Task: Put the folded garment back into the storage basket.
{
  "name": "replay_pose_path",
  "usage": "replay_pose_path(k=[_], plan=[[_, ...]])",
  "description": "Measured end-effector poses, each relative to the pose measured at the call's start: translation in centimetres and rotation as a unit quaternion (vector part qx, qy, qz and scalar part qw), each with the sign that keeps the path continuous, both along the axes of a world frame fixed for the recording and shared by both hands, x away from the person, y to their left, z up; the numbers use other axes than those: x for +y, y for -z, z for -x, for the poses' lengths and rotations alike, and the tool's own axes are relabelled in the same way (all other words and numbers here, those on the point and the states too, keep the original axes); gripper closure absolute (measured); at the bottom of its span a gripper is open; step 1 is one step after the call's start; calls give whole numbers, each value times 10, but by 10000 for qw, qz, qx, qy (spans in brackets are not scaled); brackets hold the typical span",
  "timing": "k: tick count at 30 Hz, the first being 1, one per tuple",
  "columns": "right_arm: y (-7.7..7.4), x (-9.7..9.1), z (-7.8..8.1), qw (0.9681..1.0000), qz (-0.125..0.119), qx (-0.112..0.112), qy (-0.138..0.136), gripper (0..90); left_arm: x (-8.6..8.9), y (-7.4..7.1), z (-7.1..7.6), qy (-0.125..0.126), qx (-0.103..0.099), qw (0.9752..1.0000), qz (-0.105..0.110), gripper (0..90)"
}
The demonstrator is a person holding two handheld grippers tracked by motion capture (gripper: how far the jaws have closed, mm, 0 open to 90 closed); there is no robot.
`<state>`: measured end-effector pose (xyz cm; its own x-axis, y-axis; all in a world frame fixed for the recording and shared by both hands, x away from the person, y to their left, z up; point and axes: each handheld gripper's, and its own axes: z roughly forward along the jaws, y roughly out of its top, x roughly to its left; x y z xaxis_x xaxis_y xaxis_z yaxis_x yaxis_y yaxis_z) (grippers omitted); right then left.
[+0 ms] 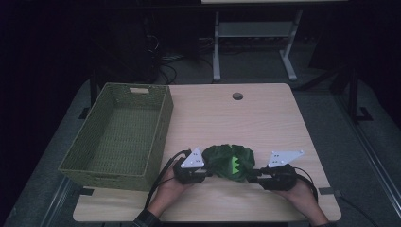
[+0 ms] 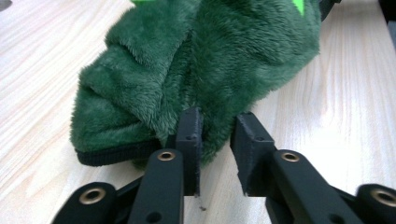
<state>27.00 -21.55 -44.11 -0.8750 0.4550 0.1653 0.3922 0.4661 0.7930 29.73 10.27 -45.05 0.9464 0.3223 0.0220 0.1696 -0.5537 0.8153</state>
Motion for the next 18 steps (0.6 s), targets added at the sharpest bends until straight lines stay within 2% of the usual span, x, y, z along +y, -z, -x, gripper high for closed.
replay_pose_path(k=[3,5,8,12,15,18], plan=[[-2,-5,3,10000,-52,-36,54,688,3,-2,1,-53,35,10000,-35,651],[-2,-8,4,10000,-65,20,54,672,6,-1,2,-114,101,9999,-71,632],[-4,-13,8,9999,-109,40,63,644,10,-1,4,-154,189,9997,3,630],[-7,-16,14,9999,-130,40,12,591,12,-6,6,-199,177,9996,75,633],[-10,-20,15,9998,-154,-6,106,612,13,-12,6,-222,204,9993,200,666],[-14,-24,7,9991,-268,31,338,693,9,-24,3,-196,134,9994,262,713]])
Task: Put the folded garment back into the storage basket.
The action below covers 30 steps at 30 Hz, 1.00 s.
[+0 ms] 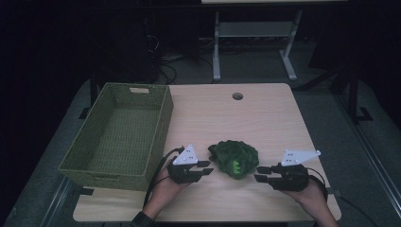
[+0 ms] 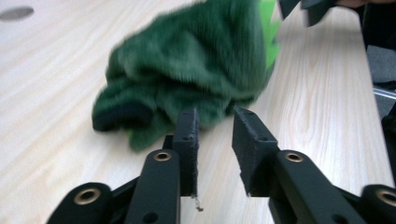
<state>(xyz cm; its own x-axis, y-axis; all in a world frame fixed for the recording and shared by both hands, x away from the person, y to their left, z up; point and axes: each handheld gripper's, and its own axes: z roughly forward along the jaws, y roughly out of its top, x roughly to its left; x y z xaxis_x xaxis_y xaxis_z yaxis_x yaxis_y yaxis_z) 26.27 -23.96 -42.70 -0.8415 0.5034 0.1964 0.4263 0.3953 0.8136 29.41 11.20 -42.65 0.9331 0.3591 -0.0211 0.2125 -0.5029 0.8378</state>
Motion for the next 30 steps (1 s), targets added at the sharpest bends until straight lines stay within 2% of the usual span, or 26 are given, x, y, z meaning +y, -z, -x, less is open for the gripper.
replay_pose_path(k=[1,2,3,4,6,11,12,14,17,18,19,23,25,26,27,29,30], plan=[[-2,-2,-4,9999,-57,0,94,741,0,0,0,0,0,10000,0,735],[-2,-2,-4,9999,-57,0,94,741,-2,-4,-2,5,2,10000,20,735],[-7,-2,-10,9995,-59,2,306,842,-6,-14,-7,53,-16,10000,61,806],[-9,-1,-13,9993,-47,-15,362,882,-9,-17,-10,52,-17,10000,73,834],[-12,3,-20,9990,-35,-107,435,897,-15,-25,-17,94,-27,9999,94,887],[-11,15,-33,9994,-87,-46,322,897,-35,-33,-37,98,-41,9999,93,895],[-11,19,-34,9996,-89,-11,275,897,-35,-33,-37,98,-41,9999,93,895],[-8,29,-37,9999,-52,55,152,898,-47,-28,-46,148,2,9999,-1,895],[-3,37,-39,9999,-8,110,44,897,-50,-22,-48,188,90,9998,-42,895],[-1,39,-39,9999,0,143,7,898,-52,-17,-48,211,120,9996,-115,895],[5,47,-40,9997,73,227,-100,898,-52,-12,-48,189,123,9994,-254,895],[11,56,-39,9992,101,325,-211,898,-45,-1,-51,8,170,9986,-499,895],[13,60,-38,9990,147,343,-246,898,-43,3,-53,-28,205,9984,-529,895],[14,63,-38,9988,212,361,-254,899,-40,9,-55,-118,304,9978,-577,895],[16,64,-38,9986,260,369,-259,898,-40,9,-55,-118,304,9978,-577,896],[18,66,-37,9982,343,425,-261,899,-41,18,-58,-141,426,9972,-602,896],[20,66,-38,9979,410,420,-262,899,-42,19,-58,-133,413,9970,-644,896]])
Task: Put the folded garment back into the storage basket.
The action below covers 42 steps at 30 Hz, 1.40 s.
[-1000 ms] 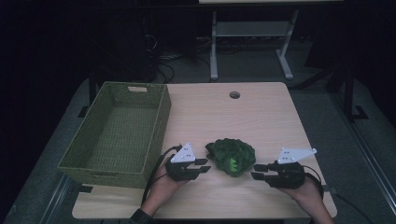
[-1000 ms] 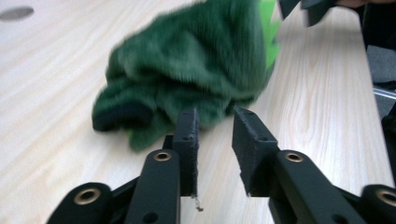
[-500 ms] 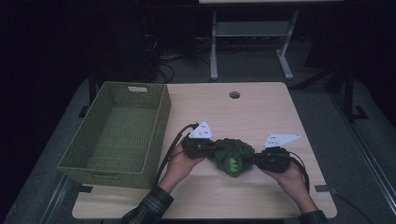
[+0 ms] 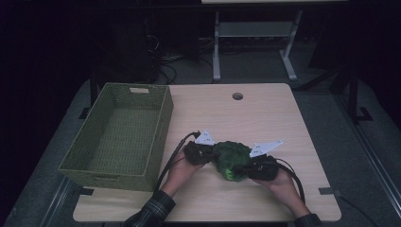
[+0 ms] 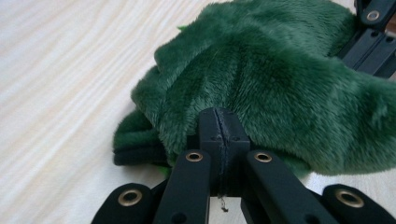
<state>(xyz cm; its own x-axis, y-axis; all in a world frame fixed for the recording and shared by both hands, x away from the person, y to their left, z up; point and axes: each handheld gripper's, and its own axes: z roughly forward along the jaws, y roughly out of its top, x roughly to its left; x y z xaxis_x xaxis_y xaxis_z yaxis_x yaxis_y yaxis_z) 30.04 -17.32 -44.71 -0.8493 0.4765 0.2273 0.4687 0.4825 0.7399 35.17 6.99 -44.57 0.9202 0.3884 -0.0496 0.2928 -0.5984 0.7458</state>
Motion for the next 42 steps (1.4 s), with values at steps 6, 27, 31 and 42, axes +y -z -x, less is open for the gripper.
replay_pose_path(k=[6,27,31,42], plan=[[11,1,0,9997,218,103,46,900,-6,12,-3,-26,66,9999,-123,898],[-34,-51,-19,9930,-248,-646,957,900,3,0,-2,-38,-115,9999,117,845],[-29,-63,-35,9897,-147,-635,1277,900,7,-11,7,-2,-122,9997,194,850],[4,-58,-71,9904,286,-273,1328,900,11,-11,44,230,241,9988,345,897]])
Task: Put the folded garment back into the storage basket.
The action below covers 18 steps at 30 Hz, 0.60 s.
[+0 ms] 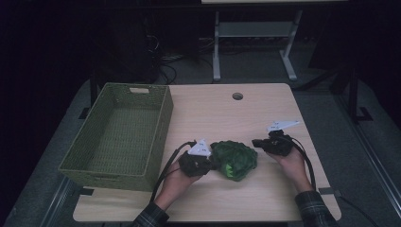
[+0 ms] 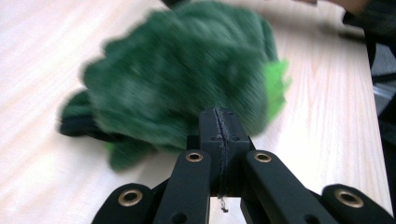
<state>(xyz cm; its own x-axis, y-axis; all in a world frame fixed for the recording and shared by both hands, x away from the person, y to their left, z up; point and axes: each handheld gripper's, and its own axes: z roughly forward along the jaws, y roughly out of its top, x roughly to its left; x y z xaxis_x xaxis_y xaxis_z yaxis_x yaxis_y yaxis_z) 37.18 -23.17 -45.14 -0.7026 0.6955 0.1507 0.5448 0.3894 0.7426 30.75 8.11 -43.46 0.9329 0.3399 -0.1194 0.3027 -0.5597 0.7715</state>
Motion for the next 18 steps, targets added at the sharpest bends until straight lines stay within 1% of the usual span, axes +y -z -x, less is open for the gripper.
replay_pose_path(k=[2,4,5,7,8,9,10,12,13,14,16,17,18], plan=[[3,3,-1,9999,44,76,-56,900,-4,7,2,66,38,9999,-77,897],[5,6,0,9998,94,123,-100,900,-7,12,2,77,62,9999,-42,897],[6,7,0,9998,102,141,-118,900,-7,13,1,86,49,9999,-109,897],[8,7,1,9997,85,170,-173,900,-8,17,-3,32,53,9999,-133,897],[9,8,3,9995,75,228,-182,900,-8,18,-5,14,78,9999,-124,897],[10,8,3,9995,79,212,-219,900,-8,19,-7,7,77,9999,-111,897],[11,9,5,9993,86,273,-236,900,-8,19,-8,-8,76,9999,-116,897],[13,10,7,9991,132,275,-295,900,-8,21,-11,-36,93,9999,-102,897],[14,10,9,9991,104,288,-308,900,-7,21,-12,-33,82,9999,-130,897],[14,10,10,9990,110,289,-333,900,-7,22,-14,-66,94,9999,-109,897],[14,12,15,9986,144,363,-363,900,-5,23,-16,-59,127,9998,-118,897],[14,12,18,9985,154,324,-410,900,-4,24,-17,-60,145,9998,-139,896],[13,13,21,9987,123,301,-400,899,-4,24,-18,-59,146,9998,-147,896]])
